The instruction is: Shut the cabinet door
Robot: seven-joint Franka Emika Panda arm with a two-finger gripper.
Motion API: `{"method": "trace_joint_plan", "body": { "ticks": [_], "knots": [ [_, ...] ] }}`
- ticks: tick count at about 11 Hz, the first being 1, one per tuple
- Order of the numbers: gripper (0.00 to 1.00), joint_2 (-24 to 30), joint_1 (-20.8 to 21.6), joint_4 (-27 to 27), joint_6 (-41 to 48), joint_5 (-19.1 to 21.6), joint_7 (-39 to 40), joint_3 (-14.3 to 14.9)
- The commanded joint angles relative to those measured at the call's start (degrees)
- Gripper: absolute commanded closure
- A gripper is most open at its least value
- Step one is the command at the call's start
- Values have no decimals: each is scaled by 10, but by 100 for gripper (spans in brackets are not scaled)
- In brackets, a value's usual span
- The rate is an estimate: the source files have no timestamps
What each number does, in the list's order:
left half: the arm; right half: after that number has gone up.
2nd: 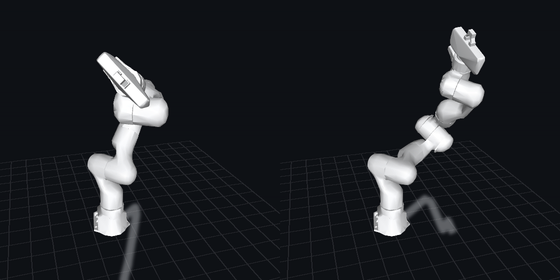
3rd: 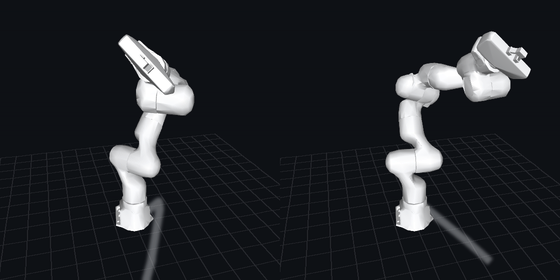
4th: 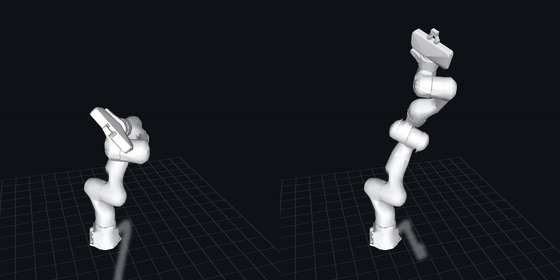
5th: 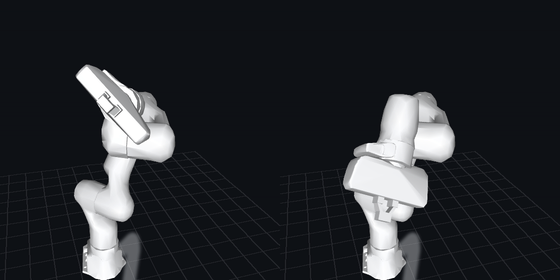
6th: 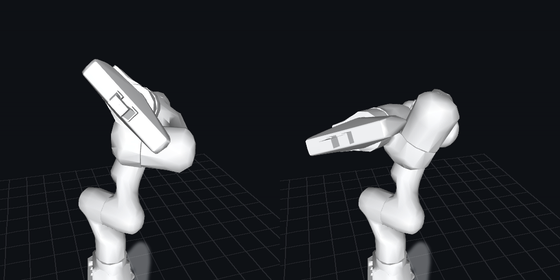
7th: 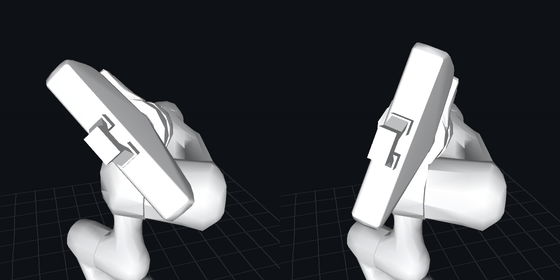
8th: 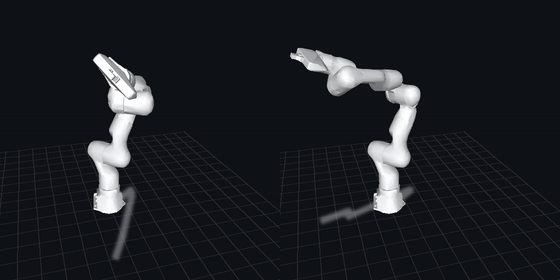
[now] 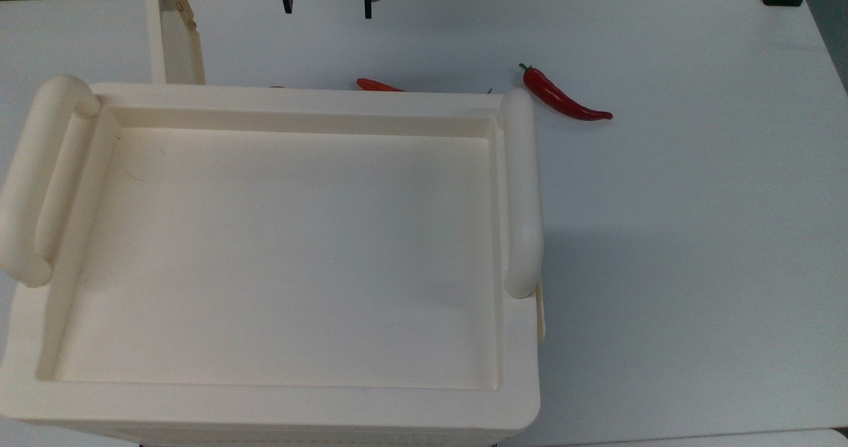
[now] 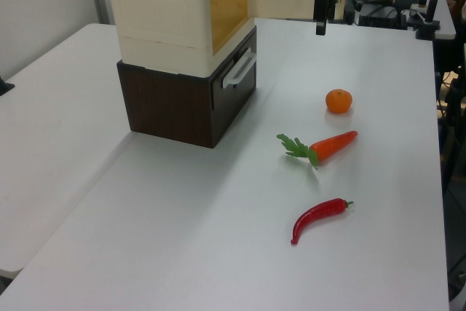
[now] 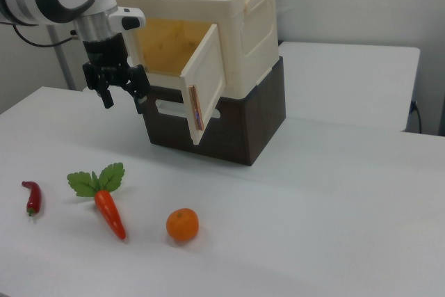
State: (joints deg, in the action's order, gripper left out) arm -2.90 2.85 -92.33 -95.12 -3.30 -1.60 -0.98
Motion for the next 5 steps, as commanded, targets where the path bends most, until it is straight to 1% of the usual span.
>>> {"method": "trace_joint_plan", "body": {
  "ticks": [1, 5],
  "knots": [
    [0, 22, 1, -23, 6, -7, 4, 4],
    [0, 22, 1, -22, 11, -7, 4, 4]
  ]
}}
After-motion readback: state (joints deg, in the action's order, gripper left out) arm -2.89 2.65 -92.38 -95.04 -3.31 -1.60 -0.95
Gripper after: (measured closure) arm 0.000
